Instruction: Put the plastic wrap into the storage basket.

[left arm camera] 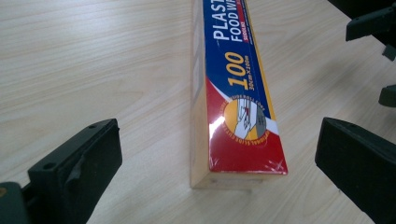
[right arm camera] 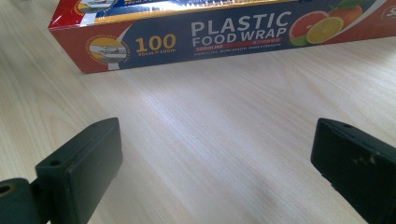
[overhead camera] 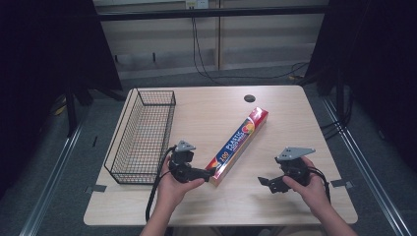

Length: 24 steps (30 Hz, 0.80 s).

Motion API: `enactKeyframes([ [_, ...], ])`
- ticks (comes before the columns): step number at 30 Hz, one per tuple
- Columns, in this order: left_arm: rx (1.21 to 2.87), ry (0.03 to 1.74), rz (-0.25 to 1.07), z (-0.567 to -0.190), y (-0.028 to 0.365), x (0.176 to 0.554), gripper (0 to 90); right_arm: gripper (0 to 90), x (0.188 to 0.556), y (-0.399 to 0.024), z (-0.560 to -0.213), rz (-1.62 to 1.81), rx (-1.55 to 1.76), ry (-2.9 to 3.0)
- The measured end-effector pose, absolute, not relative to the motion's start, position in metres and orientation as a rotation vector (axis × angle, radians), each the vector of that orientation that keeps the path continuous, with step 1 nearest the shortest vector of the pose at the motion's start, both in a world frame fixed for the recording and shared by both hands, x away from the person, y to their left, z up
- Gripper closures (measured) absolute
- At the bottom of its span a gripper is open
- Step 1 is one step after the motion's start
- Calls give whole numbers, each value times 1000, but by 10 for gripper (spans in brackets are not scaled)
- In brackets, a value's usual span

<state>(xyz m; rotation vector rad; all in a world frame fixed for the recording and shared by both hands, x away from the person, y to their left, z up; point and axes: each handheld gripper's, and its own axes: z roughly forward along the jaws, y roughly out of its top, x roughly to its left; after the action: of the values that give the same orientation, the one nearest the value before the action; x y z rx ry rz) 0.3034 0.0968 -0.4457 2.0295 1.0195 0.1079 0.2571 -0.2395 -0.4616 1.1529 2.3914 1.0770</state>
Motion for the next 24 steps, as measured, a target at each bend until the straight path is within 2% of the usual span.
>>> enactKeyframes([
  [24,2082,1001,76,-433,50,341,56,19,259,-243,-461,1082,1152,2386],
])
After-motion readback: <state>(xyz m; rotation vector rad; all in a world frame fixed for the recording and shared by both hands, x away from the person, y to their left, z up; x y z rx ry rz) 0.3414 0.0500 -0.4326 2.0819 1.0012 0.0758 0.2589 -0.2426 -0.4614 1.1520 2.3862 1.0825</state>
